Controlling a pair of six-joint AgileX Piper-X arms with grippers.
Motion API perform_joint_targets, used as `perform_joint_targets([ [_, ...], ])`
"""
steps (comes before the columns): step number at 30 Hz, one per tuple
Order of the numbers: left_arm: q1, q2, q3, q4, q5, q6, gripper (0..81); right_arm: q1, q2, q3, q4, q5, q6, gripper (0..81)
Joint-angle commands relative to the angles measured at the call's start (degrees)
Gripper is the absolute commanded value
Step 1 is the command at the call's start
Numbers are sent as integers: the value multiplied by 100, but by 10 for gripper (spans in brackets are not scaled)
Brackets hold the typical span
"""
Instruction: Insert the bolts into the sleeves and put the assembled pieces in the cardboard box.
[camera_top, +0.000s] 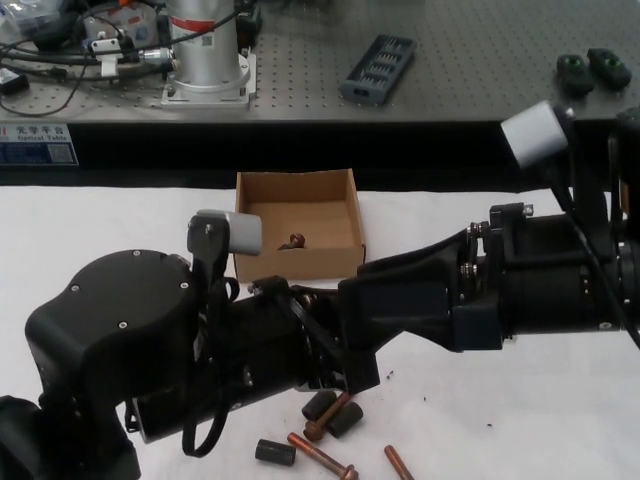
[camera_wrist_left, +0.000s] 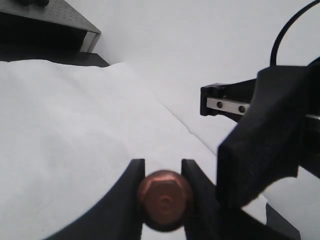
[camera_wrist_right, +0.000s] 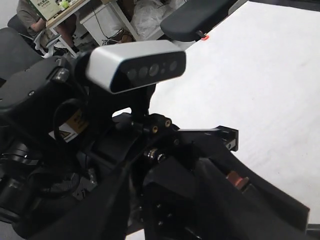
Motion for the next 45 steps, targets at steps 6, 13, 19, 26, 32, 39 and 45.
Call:
perform_joint_targets([
  [6,57,-142,-221,-245,9,-65,59,9,75,147,1092,101,-168,316],
  [13,67,-142,-221,542,185,558,59,-513,75,147,1115,101,-384,316],
  [19,120,-142,-221,689,750,668,59,-1136,75,147,1148,-42,-552,316],
  [26,223,-142,-221,1419,1410,995,59,-1449,75,147,1152,-107,-609,316],
  [32,411,-142,-231,1595,1450,1383,59,-1449,75,147,1152,-117,-609,316],
  [39,804,-142,-600,3099,1330,1953,59,-1449,75,147,1276,-192,-609,316],
  [45,838,-128,-1571,4845,558,3188,59,-1449,75,147,1727,-155,-969,307],
])
